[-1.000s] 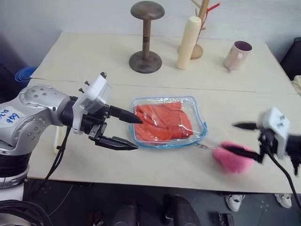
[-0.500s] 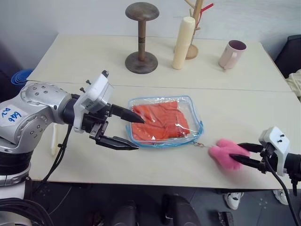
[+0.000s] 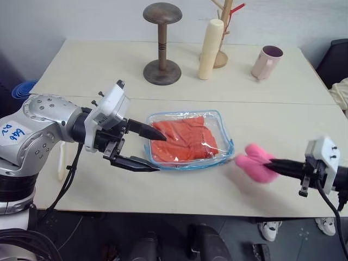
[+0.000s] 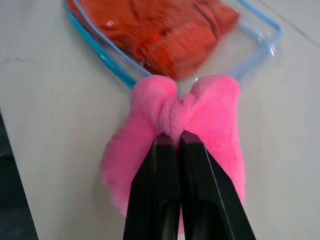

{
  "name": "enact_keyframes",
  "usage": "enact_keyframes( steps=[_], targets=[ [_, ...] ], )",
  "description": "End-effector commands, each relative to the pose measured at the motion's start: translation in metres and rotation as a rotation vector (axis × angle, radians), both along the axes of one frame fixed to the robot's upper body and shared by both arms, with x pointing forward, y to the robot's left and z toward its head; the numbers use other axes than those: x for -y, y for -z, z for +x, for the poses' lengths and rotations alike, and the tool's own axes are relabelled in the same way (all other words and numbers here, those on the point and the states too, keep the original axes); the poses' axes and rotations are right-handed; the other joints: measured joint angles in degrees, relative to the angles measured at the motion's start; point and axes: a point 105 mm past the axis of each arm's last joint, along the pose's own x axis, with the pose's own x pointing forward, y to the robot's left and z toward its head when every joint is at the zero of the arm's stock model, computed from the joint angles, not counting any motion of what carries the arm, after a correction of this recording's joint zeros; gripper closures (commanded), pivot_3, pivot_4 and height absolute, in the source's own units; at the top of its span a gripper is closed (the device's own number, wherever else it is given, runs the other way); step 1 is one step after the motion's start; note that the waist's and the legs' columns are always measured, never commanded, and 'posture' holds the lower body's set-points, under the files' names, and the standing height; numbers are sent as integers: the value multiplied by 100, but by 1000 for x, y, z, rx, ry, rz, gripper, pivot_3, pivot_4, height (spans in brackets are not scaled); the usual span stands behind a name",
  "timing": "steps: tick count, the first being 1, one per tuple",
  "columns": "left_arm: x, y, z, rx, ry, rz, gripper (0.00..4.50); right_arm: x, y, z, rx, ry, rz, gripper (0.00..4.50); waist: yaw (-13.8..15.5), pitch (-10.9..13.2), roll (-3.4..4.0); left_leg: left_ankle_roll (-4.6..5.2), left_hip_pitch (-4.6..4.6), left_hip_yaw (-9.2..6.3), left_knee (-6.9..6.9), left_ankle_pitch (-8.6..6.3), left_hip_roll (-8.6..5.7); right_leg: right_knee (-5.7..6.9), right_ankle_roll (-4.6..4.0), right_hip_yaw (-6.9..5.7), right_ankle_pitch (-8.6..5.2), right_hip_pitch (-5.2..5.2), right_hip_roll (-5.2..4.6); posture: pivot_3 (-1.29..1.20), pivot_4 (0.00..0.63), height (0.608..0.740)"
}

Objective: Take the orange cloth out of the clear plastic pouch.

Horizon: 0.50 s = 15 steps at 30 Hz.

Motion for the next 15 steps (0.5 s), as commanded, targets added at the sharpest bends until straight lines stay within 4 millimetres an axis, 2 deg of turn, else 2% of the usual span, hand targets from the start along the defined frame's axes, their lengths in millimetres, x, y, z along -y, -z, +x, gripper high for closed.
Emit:
enact_keyframes(
  steps=[1,6,10,12,15],
  targets=[
    [5,-4,1,39,18,-6,765,-45,13,-7,-21,-210,-58,4466,1,-2,-6,0,1,-2,2,0,1,-1,0,-1,0,2,0,0,150,740],
    [9,-2,4,36,22,-10,765,-87,34,0,-21,-329,-94,4466,4,-2,-6,0,-12,-7,12,-1,-1,-2,0,-9,0,-2,-1,0,150,740],
    [13,3,5,32,23,-15,765,-101,66,6,-54,-321,-142,4466,8,-2,-5,0,-17,-18,17,-1,-2,-1,0,-19,0,-3,-3,0,150,740],
    [16,7,5,35,22,-8,765,-101,75,10,-60,-297,-156,3984,6,-2,-5,1,-19,-20,22,-2,-2,0,0,-22,0,-1,-5,0,150,740],
    [26,18,13,53,-6,14,765,-99,76,8,-98,-276,-128,3105,4,-2,-5,2,-17,-24,31,-2,-2,3,0,-25,0,4,-5,0,150,740]
  ],
)
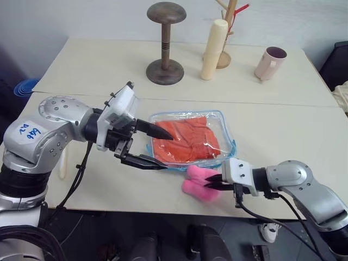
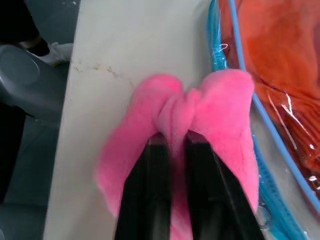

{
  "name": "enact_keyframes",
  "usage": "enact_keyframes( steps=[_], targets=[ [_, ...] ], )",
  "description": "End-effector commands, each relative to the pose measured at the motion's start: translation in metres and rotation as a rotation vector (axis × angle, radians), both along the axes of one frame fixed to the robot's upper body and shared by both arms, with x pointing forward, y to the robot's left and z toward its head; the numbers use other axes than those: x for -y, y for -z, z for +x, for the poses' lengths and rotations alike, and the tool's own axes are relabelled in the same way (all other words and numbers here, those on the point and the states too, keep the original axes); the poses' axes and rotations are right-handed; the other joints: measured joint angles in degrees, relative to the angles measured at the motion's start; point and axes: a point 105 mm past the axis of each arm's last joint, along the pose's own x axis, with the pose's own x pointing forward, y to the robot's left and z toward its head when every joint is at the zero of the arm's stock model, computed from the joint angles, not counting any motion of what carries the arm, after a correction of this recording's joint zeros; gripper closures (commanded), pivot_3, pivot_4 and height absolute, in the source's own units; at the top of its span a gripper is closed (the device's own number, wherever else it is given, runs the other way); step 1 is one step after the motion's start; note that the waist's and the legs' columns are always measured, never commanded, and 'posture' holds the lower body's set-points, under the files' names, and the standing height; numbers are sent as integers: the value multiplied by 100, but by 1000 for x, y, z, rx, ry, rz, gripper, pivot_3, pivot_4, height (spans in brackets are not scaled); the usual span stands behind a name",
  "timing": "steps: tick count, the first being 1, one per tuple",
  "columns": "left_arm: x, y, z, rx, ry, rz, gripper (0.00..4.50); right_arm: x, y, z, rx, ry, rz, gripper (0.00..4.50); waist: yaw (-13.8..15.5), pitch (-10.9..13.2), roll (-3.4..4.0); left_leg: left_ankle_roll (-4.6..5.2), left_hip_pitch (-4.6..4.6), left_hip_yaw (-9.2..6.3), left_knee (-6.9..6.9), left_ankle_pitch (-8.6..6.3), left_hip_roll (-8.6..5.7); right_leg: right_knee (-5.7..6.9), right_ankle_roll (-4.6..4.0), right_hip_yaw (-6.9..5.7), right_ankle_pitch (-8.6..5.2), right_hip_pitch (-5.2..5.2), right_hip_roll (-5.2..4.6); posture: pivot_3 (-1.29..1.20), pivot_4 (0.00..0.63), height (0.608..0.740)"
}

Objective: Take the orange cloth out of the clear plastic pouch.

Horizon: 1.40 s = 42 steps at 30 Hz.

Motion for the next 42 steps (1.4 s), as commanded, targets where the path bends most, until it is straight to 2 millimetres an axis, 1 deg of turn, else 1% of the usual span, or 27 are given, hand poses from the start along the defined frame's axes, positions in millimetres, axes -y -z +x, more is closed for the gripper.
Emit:
enact_keyframes(
  steps=[1,4,6,8,9,10,11,12,14,17,19,21,22,23,25,26,27,28,29,31,32,35,37,38,39,40,42],
  targets=[
    [12,10,6,54,-15,23,765,4,8,-3,-47,30,-2,2714,-4,0,0,0,1,-1,2,0,0,2,0,-1,0,2,0,0,150,740],
    [28,23,17,97,-24,53,765,4,0,-7,-47,42,27,1640,-6,0,0,0,1,-1,5,0,0,8,0,-1,0,2,0,0,150,740],
    [39,30,20,111,6,58,765,5,-7,-10,-47,48,30,913,10,0,0,0,0,-1,7,-1,0,12,0,-1,0,1,0,0,150,740],
    [52,39,20,119,56,64,765,3,-27,-16,-43,36,85,311,6,0,0,2,-1,-1,9,-2,-1,14,0,-1,0,1,-1,0,150,740],
    [60,45,19,122,86,68,765,1,-45,-16,-52,48,165,311,5,0,0,3,-1,-1,11,-3,-1,16,0,-1,0,1,-1,0,150,740],
    [64,48,18,126,106,71,765,-1,-56,-17,-62,56,219,311,0,0,0,3,-2,-1,12,-3,-1,16,0,-1,0,0,-1,0,150,740],
    [73,55,15,127,144,75,765,1,-72,-14,-43,85,278,311,-6,0,0,3,-2,-1,14,-3,-1,17,0,-1,0,0,-2,0,150,740],
    [80,60,12,132,176,79,765,4,-82,-11,-35,113,312,311,-3,0,0,3,-2,-1,14,-3,0,18,0,-2,0,0,-2,0,150,740],
    [96,71,10,144,216,93,765,13,-97,-8,-7,147,320,311,9,0,0,3,-2,-3,14,-3,0,20,0,-3,0,0,-3,0,150,740],
    [111,86,9,169,247,124,765,32,-108,-4,41,194,255,311,62,0,1,9,-4,-4,14,-7,-5,20,0,-5,0,0,-7,0,150,740],
    [113,95,10,180,255,151,765,49,-102,6,127,227,114,311,73,0,1,13,-5,-4,14,-9,-6,18,0,-5,0,0,-7,0,150,740],
    [112,105,12,193,259,189,765,71,-81,21,285,187,-146,311,78,0,0,14,-5,0,12,-10,-7,17,0,-4,0,-1,-6,0,150,740],
    [111,109,13,195,256,205,765,78,-72,26,327,153,-233,311,73,0,0,14,-5,3,10,-10,-7,15,0,-3,0,-1,-6,0,150,740],
    [109,112,15,198,249,218,765,81,-64,31,355,127,-276,311,64,0,0,14,-4,6,11,-10,-7,16,0,-1,0,-1,-5,0,150,740],
    [108,116,20,202,225,232,765,79,-55,42,405,87,-293,311,46,0,1,14,-3,15,12,-10,-7,18,0,2,0,-3,-5,0,150,740],
    [108,117,21,202,215,235,1169,78,-52,46,429,63,-307,271,9,0,0,15,-3,15,12,-9,-6,20,0,3,0,-4,-4,0,150,740],
    [106,119,22,200,211,241,1336,77,-45,49,459,18,-339,271,-2,-1,2,14,-2,15,15,-9,-4,23,0,2,0,-4,-3,0,150,740],
    [105,120,22,198,212,247,1692,76,-40,51,483,-19,-365,271,-14,-1,3,14,-2,15,14,-9,-4,24,0,2,0,-5,-3,0,150,740],
    [103,120,21,186,212,250,1956,74,-37,55,503,-37,-365,271,-21,-1,3,14,-2,14,16,-9,-3,25,0,2,0,-6,-3,0,150,740],
    [100,120,19,171,209,249,2681,69,-36,65,536,-40,-339,271,-21,-1,3,13,-1,14,17,-9,-1,25,0,2,0,-5,-3,0,150,740],
    [99,120,19,169,207,250,2812,67,-37,68,555,-45,-335,271,-32,-1,3,14,-1,14,19,-9,-1,26,0,2,0,-5,-4,0,150,740],
    [93,120,18,161,189,255,3706,66,-35,78,606,-67,-342,874,-14,-2,5,13,-2,10,21,-9,0,29,0,1,0,-6,-5,0,150,740],
    [89,121,17,157,175,261,4314,66,-35,79,617,-85,-339,1596,-12,-2,5,13,-2,9,21,-9,0,28,0,1,0,-6,-7,0,150,740],
    [86,122,17,156,167,265,4500,66,-35,79,622,-95,-339,1931,-11,-2,5,13,-2,7,21,-9,0,28,0,0,0,-5,-7,0,150,740],
    [83,122,17,154,160,268,4500,66,-35,79,624,-103,-339,2308,-12,-2,5,13,-2,7,21,-9,0,28,0,0,0,-5,-7,0,150,740],
    [81,122,18,152,149,270,4500,67,-35,79,627,-115,-344,2541,-15,-2,5,13,-3,6,21,-9,0,27,0,0,0,-5,-7,0,150,740],
    [72,121,21,148,103,268,4500,70,-34,77,621,-144,-362,3240,-39,-3,6,13,-3,6,21,-9,0,28,0,0,0,-5,-7,0,150,740]
  ],
)
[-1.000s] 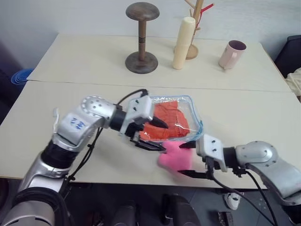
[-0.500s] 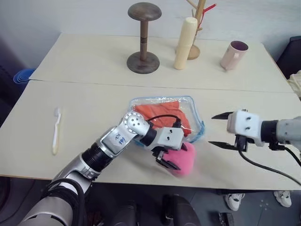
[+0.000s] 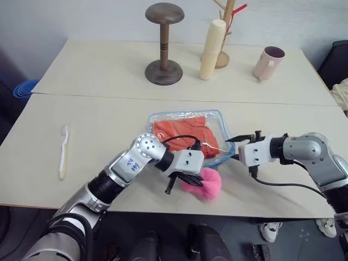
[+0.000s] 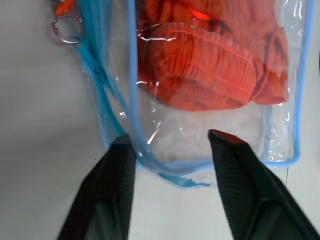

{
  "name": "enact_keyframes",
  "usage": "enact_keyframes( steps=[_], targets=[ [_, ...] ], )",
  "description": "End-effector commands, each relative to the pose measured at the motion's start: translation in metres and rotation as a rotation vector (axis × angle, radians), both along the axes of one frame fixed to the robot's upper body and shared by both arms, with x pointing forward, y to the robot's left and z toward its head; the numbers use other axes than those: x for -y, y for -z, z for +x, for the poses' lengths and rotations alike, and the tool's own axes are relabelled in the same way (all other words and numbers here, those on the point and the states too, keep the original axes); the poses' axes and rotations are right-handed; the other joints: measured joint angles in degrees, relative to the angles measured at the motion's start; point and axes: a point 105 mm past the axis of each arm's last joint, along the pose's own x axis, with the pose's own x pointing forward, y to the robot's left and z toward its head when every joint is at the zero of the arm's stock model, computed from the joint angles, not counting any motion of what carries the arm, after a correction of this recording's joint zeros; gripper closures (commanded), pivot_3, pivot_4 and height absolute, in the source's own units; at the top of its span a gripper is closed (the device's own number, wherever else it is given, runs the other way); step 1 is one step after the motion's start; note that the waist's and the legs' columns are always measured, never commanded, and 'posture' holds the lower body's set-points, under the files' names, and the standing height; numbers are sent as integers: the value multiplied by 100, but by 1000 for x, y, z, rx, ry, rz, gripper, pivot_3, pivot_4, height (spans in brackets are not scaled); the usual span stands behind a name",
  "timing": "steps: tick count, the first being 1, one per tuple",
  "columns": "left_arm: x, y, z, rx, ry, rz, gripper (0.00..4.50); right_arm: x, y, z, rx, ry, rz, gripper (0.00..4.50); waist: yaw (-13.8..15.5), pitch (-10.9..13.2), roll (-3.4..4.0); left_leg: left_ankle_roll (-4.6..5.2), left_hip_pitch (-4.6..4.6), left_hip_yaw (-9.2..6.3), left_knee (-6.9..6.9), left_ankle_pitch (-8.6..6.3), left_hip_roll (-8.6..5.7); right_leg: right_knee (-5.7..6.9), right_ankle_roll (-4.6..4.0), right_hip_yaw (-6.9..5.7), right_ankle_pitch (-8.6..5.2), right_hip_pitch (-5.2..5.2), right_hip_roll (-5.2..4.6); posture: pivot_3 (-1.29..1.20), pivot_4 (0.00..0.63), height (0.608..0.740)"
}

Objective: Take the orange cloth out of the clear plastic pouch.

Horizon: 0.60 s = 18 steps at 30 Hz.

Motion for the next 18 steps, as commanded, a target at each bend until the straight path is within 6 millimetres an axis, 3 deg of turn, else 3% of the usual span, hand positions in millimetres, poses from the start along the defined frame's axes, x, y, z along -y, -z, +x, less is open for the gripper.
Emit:
enact_keyframes(
  steps=[1,4,12,14,16,18],
  targets=[
    [-19,0,4,-1,-81,12,4500,3,-9,-2,33,-50,-29,3548,-33,-1,2,0,1,1,-1,0,1,1,0,0,0,0,1,0,150,740],
    [-34,-5,9,5,-180,-1,4500,8,-7,-3,26,-56,-58,4476,-76,-1,2,-1,3,0,0,1,3,2,0,1,0,0,1,0,150,740],
    [-121,-31,6,-63,-550,-54,4500,22,-7,-3,40,-58,-68,4476,-137,1,5,-3,6,-8,0,2,6,4,-2,2,-1,0,-2,0,150,740],
    [-147,-37,4,-80,-655,-60,4500,24,-9,-3,53,-65,-68,4476,-126,2,7,-3,4,-10,1,2,6,2,-2,2,-1,1,-5,0,150,740],
    [-187,-38,6,-69,-791,-36,4500,24,-11,-4,62,-73,-57,4476,-126,2,7,-3,4,-11,1,1,6,0,-2,1,-1,2,-5,0,150,740],
    [-210,-41,2,-73,-850,-23,4500,23,-13,-4,68,-83,-43,4476,-128,4,10,-5,5,-13,-3,1,6,-2,-4,0,-2,2,-4,0,150,740]
  ],
)
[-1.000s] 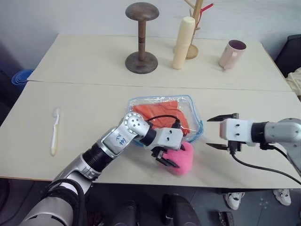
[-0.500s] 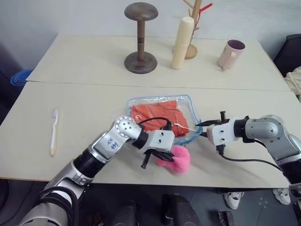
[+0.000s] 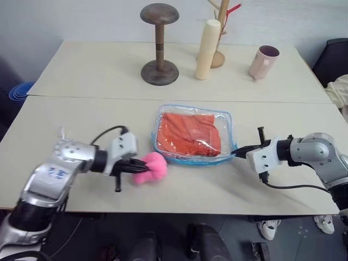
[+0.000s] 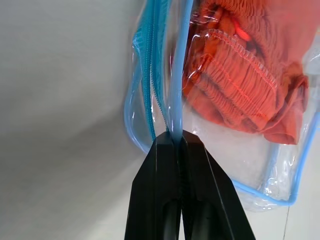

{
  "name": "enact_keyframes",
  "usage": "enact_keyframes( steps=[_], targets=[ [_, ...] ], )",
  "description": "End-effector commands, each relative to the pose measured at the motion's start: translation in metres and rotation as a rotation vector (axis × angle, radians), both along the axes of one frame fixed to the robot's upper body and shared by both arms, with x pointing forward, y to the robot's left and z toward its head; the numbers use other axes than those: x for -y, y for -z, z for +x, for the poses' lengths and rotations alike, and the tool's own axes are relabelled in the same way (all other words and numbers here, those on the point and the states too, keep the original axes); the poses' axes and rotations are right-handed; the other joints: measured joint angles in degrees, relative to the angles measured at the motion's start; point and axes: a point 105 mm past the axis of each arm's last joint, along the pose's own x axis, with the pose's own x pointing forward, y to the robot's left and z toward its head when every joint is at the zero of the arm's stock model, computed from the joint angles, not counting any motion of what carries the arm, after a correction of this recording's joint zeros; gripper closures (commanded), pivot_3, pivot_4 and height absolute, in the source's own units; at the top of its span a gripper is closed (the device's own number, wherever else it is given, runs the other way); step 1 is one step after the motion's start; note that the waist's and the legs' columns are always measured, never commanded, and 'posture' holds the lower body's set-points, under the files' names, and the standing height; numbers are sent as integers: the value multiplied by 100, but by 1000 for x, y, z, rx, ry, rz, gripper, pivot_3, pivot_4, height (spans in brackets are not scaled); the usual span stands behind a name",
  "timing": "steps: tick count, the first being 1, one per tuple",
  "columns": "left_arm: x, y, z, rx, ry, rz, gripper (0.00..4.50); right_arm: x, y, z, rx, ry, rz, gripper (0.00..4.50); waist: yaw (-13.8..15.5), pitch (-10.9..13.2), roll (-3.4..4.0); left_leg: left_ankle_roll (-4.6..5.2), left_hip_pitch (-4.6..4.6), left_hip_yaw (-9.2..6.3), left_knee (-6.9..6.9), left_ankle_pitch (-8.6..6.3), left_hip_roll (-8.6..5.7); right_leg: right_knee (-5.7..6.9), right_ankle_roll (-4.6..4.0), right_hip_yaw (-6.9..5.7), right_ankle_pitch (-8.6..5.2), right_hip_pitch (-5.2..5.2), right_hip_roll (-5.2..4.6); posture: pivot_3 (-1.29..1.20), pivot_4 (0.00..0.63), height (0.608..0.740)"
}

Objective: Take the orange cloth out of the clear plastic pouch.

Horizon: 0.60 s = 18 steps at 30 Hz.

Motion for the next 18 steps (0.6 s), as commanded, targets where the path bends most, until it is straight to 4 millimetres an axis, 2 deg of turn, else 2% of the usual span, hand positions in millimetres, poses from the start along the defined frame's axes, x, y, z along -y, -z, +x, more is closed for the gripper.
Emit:
enact_keyframes(
  steps=[1,3,7,9,10,13,16,18],
  targets=[
    [-34,-17,-4,34,-79,10,4500,5,-16,1,46,1,33,4476,0,1,1,0,-1,0,-1,0,0,-1,0,-1,0,0,0,0,150,740],
    [-33,-18,-8,29,-61,-3,4500,1,-15,-1,35,-15,49,4476,0,2,4,-1,-1,0,0,-1,0,-1,0,-1,0,0,-1,0,150,740],
    [-19,-11,-1,30,-54,-49,4500,-2,-13,-2,-2,-15,65,4476,28,3,5,0,-1,0,0,-1,-2,-1,0,-2,0,2,-3,0,150,740],
    [-14,-9,8,24,-88,-80,4500,-1,-13,-4,-49,11,90,4036,27,3,5,1,-3,0,0,-2,-3,-1,0,-2,0,2,-3,0,150,740],
    [-13,-8,11,17,-107,-100,4023,0,-13,-6,-69,18,101,3808,25,3,5,0,-3,0,1,-2,-3,1,0,-2,0,2,-3,0,150,740],
    [-14,-7,12,8,-122,-115,3182,5,-18,-12,-100,57,135,2778,11,3,5,0,-4,-1,0,-2,-3,3,0,-4,0,0,-2,0,150,740],
    [-29,-9,8,-12,-149,-119,2254,14,-25,-26,-151,135,224,1735,7,4,7,0,-4,-1,-5,-2,-3,2,0,-4,0,-2,-2,0,150,740],
    [-43,-19,6,-14,-165,-146,1640,15,-34,-39,-224,203,350,1036,6,5,8,0,-5,-1,-4,-2,-2,2,0,-3,0,-2,-3,0,150,740]
  ],
)
